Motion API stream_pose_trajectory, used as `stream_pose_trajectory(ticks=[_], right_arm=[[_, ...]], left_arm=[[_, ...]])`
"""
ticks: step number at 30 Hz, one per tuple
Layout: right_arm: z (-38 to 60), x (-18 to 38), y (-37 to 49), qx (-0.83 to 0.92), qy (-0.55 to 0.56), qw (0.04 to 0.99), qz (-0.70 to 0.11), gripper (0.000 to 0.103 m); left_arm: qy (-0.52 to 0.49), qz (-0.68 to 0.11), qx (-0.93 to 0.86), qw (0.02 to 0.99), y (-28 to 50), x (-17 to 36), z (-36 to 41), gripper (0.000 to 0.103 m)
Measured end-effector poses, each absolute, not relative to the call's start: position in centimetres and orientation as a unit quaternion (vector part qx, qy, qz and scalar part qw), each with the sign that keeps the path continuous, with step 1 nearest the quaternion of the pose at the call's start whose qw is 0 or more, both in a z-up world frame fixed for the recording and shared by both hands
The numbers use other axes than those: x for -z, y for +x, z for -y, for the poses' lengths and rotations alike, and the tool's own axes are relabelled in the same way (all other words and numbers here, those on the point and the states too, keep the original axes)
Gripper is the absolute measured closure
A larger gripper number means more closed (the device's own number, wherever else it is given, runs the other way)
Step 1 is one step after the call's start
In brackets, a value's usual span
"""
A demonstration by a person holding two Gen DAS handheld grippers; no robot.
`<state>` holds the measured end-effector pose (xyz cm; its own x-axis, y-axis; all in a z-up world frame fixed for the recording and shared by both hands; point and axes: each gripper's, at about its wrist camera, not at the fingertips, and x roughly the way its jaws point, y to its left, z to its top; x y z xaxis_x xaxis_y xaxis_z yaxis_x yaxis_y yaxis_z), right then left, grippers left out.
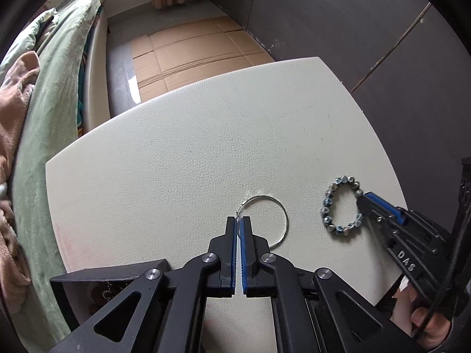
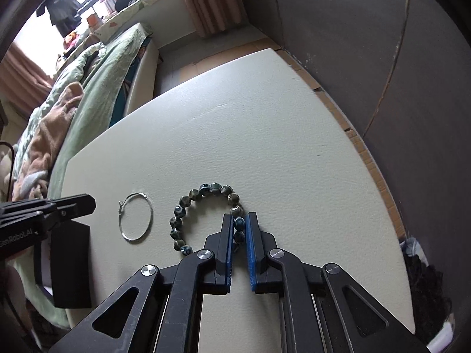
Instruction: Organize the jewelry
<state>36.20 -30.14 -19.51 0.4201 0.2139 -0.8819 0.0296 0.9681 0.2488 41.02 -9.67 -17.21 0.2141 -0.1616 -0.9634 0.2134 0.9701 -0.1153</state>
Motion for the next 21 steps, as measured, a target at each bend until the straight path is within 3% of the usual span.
stream_pose_trajectory(ticks=[7,8,10,11,12,16,18,21], right_arm=[[34.0,19.1,36.1,-0.024,0.15,0.834,-0.531,0.093],[34.1,19.0,36.1,-0.023,0.151,0.834,-0.531,0.093],[34.1,18.9,36.1,-0.025,0.151,0.835,-0.529,0.093],[33.9,18.8,36.2,-0.027,0.15,0.835,-0.529,0.093],[33.8,18.8,36.2,-0.029,0.148,0.835,-0.529,0.093],[33.3,18.8,36.4,-0.036,0.145,0.833,-0.533,0.093],[33.4,18.7,36.2,-0.038,0.146,0.834,-0.531,0.093],[33.7,18.6,36.1,-0.036,0.152,0.835,-0.527,0.093]], left_arm=[[0.042,-0.639,0.11,0.76,41.6,19.6,11.1,0.1],[0.047,-0.639,0.107,0.761,41.7,19.7,11.2,0.094],[0.052,-0.637,0.106,0.762,41.6,19.7,11.3,0.054],[0.052,-0.634,0.105,0.764,41.6,19.5,11.3,0.02],[0.05,-0.628,0.104,0.769,41.5,19.2,11.2,0.011],[0.052,-0.617,0.09,0.78,41.8,18.4,10.8,0.015],[0.066,-0.618,0.08,0.779,42.0,18.7,10.9,0.037],[0.056,-0.634,0.088,0.766,42.2,19.7,11.0,0.059]])
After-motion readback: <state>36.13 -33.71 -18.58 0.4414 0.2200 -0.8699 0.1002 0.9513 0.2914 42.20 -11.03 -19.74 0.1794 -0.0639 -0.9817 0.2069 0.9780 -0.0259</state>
